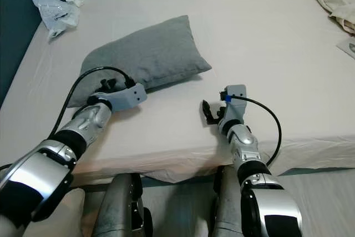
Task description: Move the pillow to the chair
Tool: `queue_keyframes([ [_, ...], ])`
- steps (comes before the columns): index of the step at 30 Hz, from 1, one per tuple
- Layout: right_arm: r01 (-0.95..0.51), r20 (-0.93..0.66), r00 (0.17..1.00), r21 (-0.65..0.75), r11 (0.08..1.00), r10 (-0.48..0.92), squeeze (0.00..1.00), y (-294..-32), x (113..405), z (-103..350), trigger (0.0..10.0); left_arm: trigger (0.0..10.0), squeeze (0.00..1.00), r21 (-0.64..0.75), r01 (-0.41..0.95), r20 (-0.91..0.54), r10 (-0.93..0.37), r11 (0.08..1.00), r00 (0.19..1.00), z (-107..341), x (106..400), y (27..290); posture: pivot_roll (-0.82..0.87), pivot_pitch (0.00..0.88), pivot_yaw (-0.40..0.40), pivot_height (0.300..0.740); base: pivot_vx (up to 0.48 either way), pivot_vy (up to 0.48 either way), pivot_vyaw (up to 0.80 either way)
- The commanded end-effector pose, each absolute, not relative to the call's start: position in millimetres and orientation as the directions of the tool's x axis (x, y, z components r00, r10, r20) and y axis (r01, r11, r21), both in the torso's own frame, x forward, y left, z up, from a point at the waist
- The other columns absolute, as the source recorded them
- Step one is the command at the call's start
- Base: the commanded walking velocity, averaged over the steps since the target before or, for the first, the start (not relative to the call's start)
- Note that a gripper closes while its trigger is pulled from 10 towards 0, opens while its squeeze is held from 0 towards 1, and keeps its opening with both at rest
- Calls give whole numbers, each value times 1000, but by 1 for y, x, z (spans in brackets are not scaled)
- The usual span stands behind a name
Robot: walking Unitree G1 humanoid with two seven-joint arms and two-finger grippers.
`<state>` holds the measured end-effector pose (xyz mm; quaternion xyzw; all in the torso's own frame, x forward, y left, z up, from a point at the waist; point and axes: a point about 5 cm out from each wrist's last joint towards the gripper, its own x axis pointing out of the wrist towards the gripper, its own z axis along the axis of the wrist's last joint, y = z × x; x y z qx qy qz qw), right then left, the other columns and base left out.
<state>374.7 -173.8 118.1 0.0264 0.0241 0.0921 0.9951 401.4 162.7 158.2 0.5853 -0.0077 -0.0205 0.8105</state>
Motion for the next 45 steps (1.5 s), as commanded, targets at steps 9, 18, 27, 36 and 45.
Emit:
queue_keyframes([
  [9, -171, -84, 980, 133, 976, 183, 0, -174, 372, 109, 10000, 0, 0, 861, 30, -45, 17, 508, 999, 159, 400, 183, 67, 308, 73, 575, 0, 0, 0],
  [18, -320, 5, 947, 18, 947, 320, 0, -167, 379, 136, 10000, 0, 0, 429, 431, 50, -497, 794, 866, 180, 383, 171, 38, 183, 49, 575, 0, 0, 0],
  [27, -303, 62, 952, 106, 947, 298, 0, -175, 384, 152, 10000, 0, 0, 450, 684, 48, -780, 574, 623, 205, 336, 178, 35, 143, 41, 575, 0, 0, 0],
  [36, -420, -5, 883, -456, 785, 469, 408, -162, 374, 153, 10000, 0, 0, 520, 742, -157, -807, 423, 569, 186, 311, 187, 55, 146, 20, 575, 0, 0, 0],
  [45, -470, -37, 775, -702, 536, 630, 1000, -173, 352, 152, 10000, 0, 0, 553, 726, -185, -789, 410, 586, 192, 314, 182, 57, 153, 15, 575, 0, 0, 0],
])
